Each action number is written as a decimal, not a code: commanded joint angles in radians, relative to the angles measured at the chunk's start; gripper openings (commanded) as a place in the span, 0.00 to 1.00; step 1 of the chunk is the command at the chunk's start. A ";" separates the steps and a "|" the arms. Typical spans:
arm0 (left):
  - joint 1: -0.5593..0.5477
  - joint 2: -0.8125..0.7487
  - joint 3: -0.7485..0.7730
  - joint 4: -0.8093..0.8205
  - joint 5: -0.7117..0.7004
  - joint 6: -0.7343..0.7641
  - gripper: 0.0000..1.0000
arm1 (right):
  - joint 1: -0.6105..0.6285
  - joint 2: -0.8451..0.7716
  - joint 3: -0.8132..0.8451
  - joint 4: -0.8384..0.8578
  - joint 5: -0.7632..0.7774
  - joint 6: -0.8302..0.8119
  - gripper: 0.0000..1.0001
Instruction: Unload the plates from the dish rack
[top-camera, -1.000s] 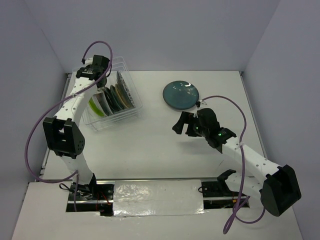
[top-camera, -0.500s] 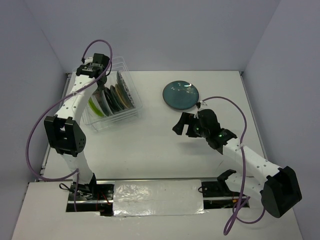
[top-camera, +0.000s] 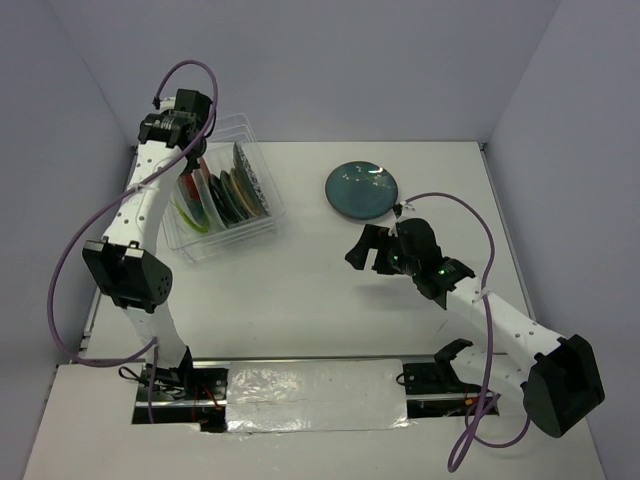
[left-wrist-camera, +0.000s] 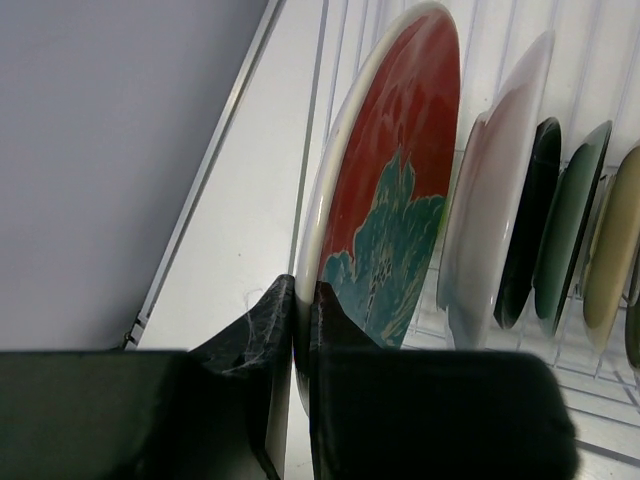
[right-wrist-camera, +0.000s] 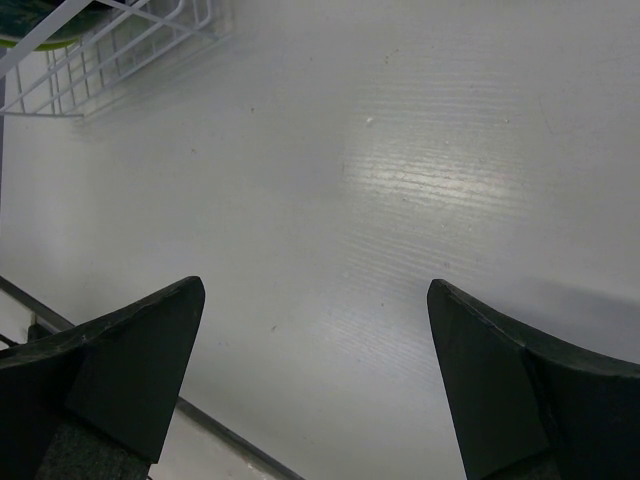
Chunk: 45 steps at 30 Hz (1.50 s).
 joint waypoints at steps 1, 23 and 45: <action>-0.001 -0.097 0.084 0.009 -0.125 0.045 0.00 | 0.009 -0.011 0.037 0.020 -0.011 -0.010 1.00; 0.001 -1.074 -0.768 0.726 0.942 -0.148 0.00 | 0.021 -0.215 0.207 0.210 -0.368 0.069 1.00; 0.001 -1.171 -1.169 1.334 1.308 -0.518 0.00 | 0.109 -0.014 0.278 0.224 -0.368 -0.001 0.67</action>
